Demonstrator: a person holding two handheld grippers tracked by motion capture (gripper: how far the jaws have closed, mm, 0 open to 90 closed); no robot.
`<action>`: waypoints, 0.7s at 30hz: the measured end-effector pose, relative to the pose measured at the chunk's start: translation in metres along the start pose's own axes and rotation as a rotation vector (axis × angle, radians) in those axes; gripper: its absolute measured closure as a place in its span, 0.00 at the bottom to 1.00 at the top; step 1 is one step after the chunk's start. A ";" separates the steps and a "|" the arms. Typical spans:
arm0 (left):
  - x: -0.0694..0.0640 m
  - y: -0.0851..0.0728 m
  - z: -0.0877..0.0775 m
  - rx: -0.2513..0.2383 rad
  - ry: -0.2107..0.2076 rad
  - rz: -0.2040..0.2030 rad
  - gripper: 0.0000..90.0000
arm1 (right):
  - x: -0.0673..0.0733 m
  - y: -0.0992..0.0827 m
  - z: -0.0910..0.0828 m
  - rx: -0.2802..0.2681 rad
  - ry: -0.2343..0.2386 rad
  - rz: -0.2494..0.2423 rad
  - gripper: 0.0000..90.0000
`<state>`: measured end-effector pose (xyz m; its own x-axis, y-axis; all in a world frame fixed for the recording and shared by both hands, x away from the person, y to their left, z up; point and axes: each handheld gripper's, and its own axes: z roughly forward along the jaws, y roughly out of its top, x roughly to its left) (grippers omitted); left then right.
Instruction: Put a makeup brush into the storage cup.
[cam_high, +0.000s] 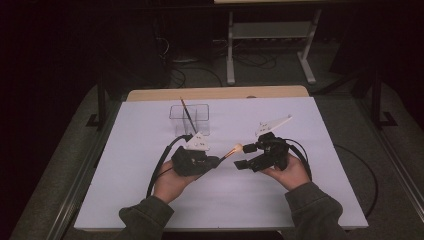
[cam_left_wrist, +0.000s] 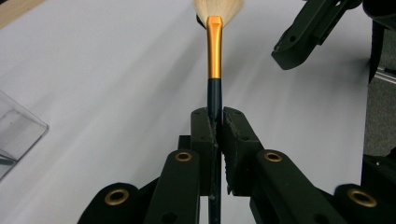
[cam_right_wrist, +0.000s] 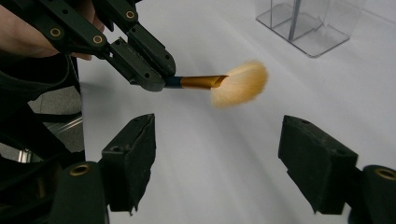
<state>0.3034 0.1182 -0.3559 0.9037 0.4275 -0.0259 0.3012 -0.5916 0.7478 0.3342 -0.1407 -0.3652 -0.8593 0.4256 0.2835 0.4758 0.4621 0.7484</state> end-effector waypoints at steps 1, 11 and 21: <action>-0.001 0.000 0.000 -0.006 -0.004 -0.003 0.92 | 0.000 0.000 0.000 0.004 0.002 0.002 0.32; -0.004 -0.002 0.001 -0.012 -0.016 0.016 0.92 | 0.000 0.002 0.001 0.001 0.053 0.007 0.42; -0.008 -0.002 0.005 -0.012 -0.035 0.041 0.92 | -0.002 0.003 0.000 -0.019 0.101 0.012 0.54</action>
<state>0.2973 0.1126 -0.3604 0.9253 0.3789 -0.0177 0.2601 -0.5999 0.7566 0.3373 -0.1406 -0.3636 -0.8684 0.3502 0.3511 0.4837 0.4417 0.7556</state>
